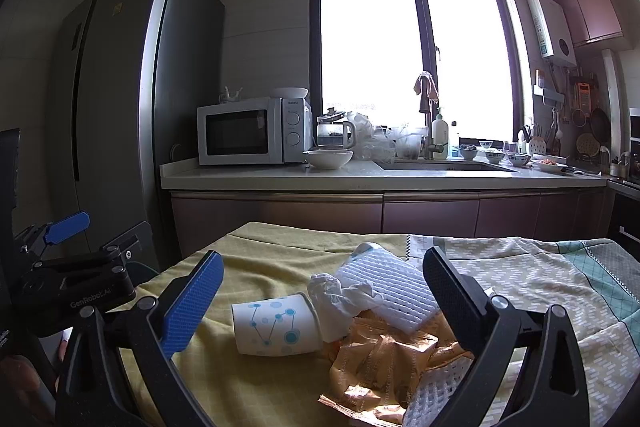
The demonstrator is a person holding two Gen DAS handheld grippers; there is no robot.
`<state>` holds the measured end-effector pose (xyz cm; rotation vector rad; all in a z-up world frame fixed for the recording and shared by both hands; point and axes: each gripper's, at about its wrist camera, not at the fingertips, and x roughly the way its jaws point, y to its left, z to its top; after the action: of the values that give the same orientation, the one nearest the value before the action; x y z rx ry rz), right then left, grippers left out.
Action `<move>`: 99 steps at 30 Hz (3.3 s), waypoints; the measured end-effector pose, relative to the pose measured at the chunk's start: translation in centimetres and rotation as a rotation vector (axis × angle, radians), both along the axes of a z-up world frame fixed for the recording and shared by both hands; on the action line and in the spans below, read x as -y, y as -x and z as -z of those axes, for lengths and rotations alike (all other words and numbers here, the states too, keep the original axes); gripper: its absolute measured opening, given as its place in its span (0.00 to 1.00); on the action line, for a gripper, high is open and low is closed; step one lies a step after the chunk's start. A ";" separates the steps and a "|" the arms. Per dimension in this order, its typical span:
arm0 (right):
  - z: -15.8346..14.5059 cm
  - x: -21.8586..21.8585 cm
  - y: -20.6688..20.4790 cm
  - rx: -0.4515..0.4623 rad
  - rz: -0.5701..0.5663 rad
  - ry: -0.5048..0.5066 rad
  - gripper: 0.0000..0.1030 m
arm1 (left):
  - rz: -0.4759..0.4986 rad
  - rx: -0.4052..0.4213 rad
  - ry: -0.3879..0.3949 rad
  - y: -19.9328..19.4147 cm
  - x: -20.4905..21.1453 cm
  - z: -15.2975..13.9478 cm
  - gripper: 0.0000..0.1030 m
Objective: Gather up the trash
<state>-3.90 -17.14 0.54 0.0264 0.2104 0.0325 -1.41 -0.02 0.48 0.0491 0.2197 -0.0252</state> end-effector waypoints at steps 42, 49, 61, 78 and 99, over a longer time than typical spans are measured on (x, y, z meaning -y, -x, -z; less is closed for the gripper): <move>0.0 0.3 -0.3 -0.005 -0.008 -0.016 0.94 | 0.012 -0.005 0.000 -0.2 0.5 0.2 0.95; 0.1 0.3 -0.5 -0.007 -0.009 -0.018 0.94 | 0.016 -0.006 0.001 -0.2 0.7 0.2 0.95; 0.2 0.9 -0.6 -0.020 -0.014 -0.031 0.94 | 0.029 -0.022 0.000 -0.5 1.0 0.6 0.95; 2.5 6.5 -3.9 -0.206 0.044 -0.115 0.94 | 0.286 -0.243 0.039 -4.7 2.9 3.3 0.95; 4.7 5.1 -10.3 -0.416 -0.245 -0.221 0.27 | 0.576 -0.507 0.083 -11.2 7.6 8.0 0.60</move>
<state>6.37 -22.25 -4.19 0.2289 0.6245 0.2960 9.80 -7.59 -7.50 0.0211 0.7059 -0.6252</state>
